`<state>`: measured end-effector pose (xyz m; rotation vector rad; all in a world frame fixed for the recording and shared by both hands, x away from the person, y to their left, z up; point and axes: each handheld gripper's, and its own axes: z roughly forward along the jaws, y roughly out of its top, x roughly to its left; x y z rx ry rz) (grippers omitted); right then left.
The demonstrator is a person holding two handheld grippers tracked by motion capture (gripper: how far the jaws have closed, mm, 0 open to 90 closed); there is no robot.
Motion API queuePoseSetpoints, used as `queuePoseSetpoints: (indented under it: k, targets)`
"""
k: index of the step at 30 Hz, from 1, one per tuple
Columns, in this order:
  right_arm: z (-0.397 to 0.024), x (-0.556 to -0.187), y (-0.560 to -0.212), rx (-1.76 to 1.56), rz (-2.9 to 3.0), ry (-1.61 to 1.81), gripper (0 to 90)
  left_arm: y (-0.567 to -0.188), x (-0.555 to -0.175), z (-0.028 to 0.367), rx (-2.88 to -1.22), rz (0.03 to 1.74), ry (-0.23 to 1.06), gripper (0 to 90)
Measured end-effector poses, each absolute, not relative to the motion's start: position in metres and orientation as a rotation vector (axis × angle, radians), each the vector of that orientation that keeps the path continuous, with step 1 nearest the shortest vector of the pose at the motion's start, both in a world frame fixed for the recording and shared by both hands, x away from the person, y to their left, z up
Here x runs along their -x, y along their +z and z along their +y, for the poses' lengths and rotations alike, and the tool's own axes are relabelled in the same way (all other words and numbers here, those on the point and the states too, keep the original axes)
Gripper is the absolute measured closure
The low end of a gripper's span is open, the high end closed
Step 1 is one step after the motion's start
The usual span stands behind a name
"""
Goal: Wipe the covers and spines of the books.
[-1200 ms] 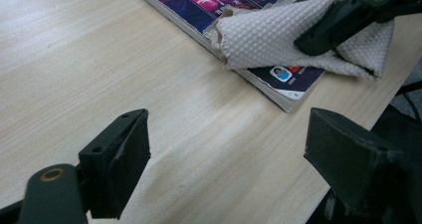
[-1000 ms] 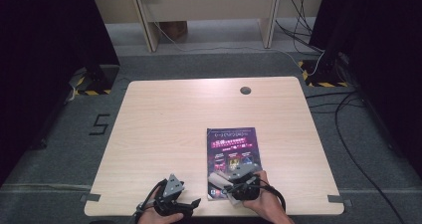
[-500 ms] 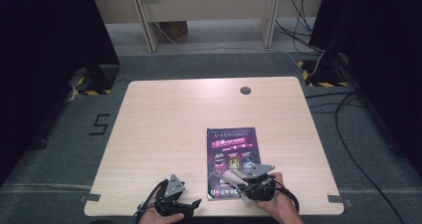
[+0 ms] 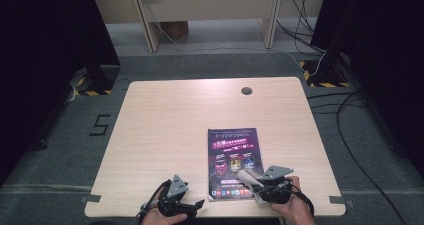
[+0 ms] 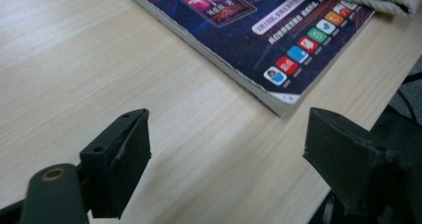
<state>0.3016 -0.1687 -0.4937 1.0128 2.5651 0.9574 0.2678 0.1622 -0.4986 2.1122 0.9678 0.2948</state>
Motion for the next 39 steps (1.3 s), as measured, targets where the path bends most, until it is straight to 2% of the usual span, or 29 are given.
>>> queuePoseSetpoints:
  k: [8, 15, 27, 39]
  targets:
    - [-0.172, -0.305, -0.494, -1.026, 2.547, 0.958, 73.6, -0.503, -0.285, 0.132, -2.105, 0.942, 0.275, 18.6]
    - [-0.174, -0.316, -0.494, -1.034, 2.521, 0.938, 73.6, -0.513, -0.287, 0.106, -2.204, 0.882, 0.294, 20.0]
    - [-0.172, -0.353, -0.493, -1.092, 2.469, 0.896, 73.5, -0.513, -0.287, 0.104, -2.236, 0.844, 0.307, 21.3]
    - [-0.171, -0.405, -0.492, -1.167, 2.432, 0.856, 72.7, -0.511, -0.287, 0.105, -2.18, 0.863, 0.278, 21.2]
